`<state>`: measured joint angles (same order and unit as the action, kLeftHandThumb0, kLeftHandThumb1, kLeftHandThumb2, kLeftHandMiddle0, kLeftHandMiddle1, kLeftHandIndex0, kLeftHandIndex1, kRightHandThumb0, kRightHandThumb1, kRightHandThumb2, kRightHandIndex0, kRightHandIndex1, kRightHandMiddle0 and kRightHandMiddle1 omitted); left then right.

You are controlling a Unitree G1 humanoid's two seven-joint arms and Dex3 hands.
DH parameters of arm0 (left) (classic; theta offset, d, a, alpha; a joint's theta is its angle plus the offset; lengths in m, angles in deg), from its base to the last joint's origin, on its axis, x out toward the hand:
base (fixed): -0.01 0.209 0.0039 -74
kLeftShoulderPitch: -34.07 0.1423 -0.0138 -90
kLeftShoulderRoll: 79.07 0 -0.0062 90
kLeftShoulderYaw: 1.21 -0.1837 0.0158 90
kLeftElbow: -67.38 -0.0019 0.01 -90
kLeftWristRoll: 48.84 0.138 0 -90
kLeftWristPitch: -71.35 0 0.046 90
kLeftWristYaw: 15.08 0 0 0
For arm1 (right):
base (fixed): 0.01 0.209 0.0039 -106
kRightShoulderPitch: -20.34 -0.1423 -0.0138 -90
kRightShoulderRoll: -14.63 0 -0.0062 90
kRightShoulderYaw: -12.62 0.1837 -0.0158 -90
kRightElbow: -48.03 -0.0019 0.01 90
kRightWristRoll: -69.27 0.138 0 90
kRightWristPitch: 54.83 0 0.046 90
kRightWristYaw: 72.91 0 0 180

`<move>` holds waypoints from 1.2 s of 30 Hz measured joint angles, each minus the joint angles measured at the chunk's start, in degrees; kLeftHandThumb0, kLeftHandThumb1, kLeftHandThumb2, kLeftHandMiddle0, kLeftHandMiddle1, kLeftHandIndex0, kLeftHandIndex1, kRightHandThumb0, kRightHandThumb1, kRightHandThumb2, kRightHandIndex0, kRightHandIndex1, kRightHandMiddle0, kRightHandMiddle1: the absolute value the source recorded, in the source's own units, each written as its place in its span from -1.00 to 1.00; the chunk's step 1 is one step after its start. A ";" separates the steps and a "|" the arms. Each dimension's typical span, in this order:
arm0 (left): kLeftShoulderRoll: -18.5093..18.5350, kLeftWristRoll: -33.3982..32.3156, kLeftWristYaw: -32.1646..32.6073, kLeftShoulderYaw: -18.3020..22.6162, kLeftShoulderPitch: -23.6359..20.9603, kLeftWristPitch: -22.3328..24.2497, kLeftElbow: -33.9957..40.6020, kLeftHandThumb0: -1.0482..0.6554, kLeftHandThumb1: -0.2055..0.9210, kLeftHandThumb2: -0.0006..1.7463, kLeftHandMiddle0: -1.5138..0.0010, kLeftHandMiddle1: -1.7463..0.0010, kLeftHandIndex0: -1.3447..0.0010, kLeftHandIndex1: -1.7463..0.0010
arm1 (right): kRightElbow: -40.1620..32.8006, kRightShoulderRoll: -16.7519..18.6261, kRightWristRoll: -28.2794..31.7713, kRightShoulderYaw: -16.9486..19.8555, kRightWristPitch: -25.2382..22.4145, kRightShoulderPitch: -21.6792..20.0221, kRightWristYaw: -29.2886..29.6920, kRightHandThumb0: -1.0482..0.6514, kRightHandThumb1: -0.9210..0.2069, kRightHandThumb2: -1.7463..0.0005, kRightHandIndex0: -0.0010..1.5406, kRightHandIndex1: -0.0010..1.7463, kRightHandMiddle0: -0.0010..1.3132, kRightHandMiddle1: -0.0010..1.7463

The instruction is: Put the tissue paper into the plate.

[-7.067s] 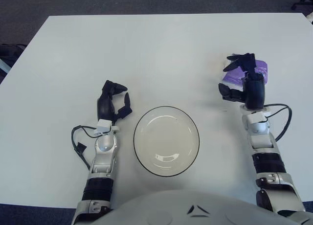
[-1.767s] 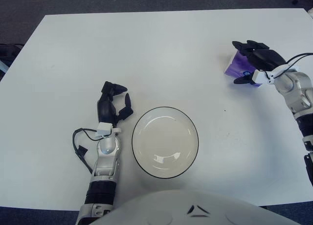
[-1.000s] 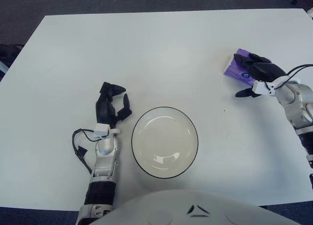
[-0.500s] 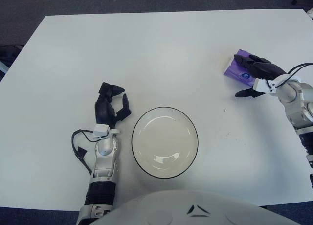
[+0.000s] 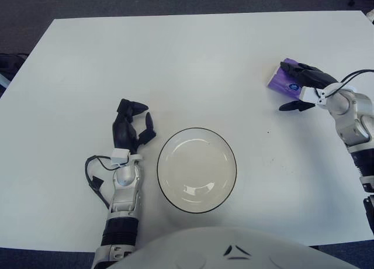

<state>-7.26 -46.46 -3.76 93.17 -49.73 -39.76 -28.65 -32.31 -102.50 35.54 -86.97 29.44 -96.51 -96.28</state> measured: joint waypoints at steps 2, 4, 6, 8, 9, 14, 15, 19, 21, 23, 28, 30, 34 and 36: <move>0.00 0.12 0.02 -0.02 0.00 0.02 0.05 -0.27 0.24 0.27 0.00 -1.00 0.30 -1.00 | 0.24 0.32 -0.09 -0.02 -0.37 -0.21 0.42 -1.00 -0.57 0.61 -1.00 -1.00 -1.00 -1.00; -0.01 0.19 0.04 -0.01 0.03 0.03 0.11 -0.27 0.23 0.27 0.02 -1.00 0.30 -1.00 | 0.48 0.52 -0.22 -0.03 -0.54 -0.39 0.84 -1.00 -0.57 0.61 -1.00 -1.00 -1.00 -1.00; -0.01 0.21 0.14 0.01 0.07 0.07 0.17 -0.27 0.23 0.27 0.02 -1.00 0.30 -1.00 | 0.68 0.83 -0.43 -0.04 -0.62 -0.68 1.41 -1.00 -0.57 0.61 -1.00 -1.00 -1.00 -1.00; -0.02 0.26 0.24 0.00 0.09 0.09 0.18 -0.27 0.23 0.27 0.02 -1.00 0.30 -1.00 | 0.74 1.10 -0.50 -0.03 -0.78 -0.95 1.94 -1.00 -0.58 0.61 -1.00 -1.00 -1.00 -1.00; -0.03 0.28 0.26 0.00 0.09 0.09 0.18 -0.27 0.23 0.27 0.02 -1.00 0.29 -1.00 | 0.74 1.19 -0.50 -0.02 -0.81 -1.02 2.12 -1.00 -0.58 0.61 -1.00 -1.00 -1.00 -1.00; -0.02 0.29 0.37 0.00 0.12 0.12 0.20 -0.27 0.23 0.28 0.01 -1.00 0.29 -1.00 | 0.55 2.34 -0.39 0.73 -1.59 -1.13 3.74 -1.00 -0.61 0.61 -1.00 -1.00 -1.00 -1.00; -0.02 0.29 0.38 0.00 0.13 0.19 0.21 -0.27 0.22 0.28 0.01 -1.00 0.29 -1.00 | 0.45 2.77 -0.31 1.06 -1.85 -1.13 4.33 -1.00 -0.62 0.61 -1.00 -1.00 -1.00 -1.00; -0.01 0.29 0.40 0.00 0.14 0.42 0.22 -0.27 0.22 0.28 0.02 -1.00 0.29 -1.00 | -0.08 4.85 0.04 2.47 -2.86 -1.13 7.74 -1.00 -0.65 0.62 -1.00 -1.00 -1.00 -1.00; 0.00 0.29 0.41 0.00 0.14 0.44 0.23 -0.27 0.22 0.28 0.02 -1.00 0.29 -1.00 | -0.48 5.76 0.04 2.95 -3.35 -1.15 9.18 -1.00 -0.66 0.63 -1.00 -1.00 -1.00 -1.00; 0.00 0.29 0.41 0.00 0.13 0.44 0.23 -0.27 0.22 0.28 0.04 -1.00 0.29 -1.00 | -0.70 6.31 0.02 3.04 -3.83 -1.30 10.11 -1.00 -0.67 0.63 -1.00 -1.00 -1.00 -1.00; 0.00 0.28 0.39 -0.01 0.14 0.37 0.27 -0.27 0.23 0.28 0.06 -1.00 0.29 -1.00 | -0.32 6.94 -0.31 3.02 -4.89 -2.07 11.04 -1.00 -0.68 0.64 -1.00 -1.00 -1.00 -1.00; 0.00 0.28 0.39 0.00 0.18 0.30 0.30 -0.27 0.23 0.27 0.06 -1.00 0.29 -1.00 | 0.22 6.96 -0.38 2.96 -4.96 -2.58 11.24 -1.00 -0.68 0.65 -1.00 -1.00 -1.00 -1.00; 0.01 0.28 0.40 0.01 0.22 0.10 0.32 -0.27 0.23 0.27 0.05 -1.00 0.30 -1.00 | 1.82 7.00 -0.60 2.77 -5.06 -3.88 11.48 -1.00 -0.69 0.66 -1.00 -1.00 -1.00 -1.00; 0.03 0.28 0.40 0.01 0.23 0.00 0.32 -0.27 0.24 0.27 0.04 -1.00 0.30 -1.00 | 2.63 7.00 -0.76 2.40 -5.11 -4.48 11.52 -1.00 -0.69 0.66 -1.00 -1.00 -1.00 -1.00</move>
<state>-7.23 -46.17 -3.37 93.18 -49.50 -39.76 -28.33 -29.69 -95.49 34.78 -84.57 24.32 -100.99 -84.76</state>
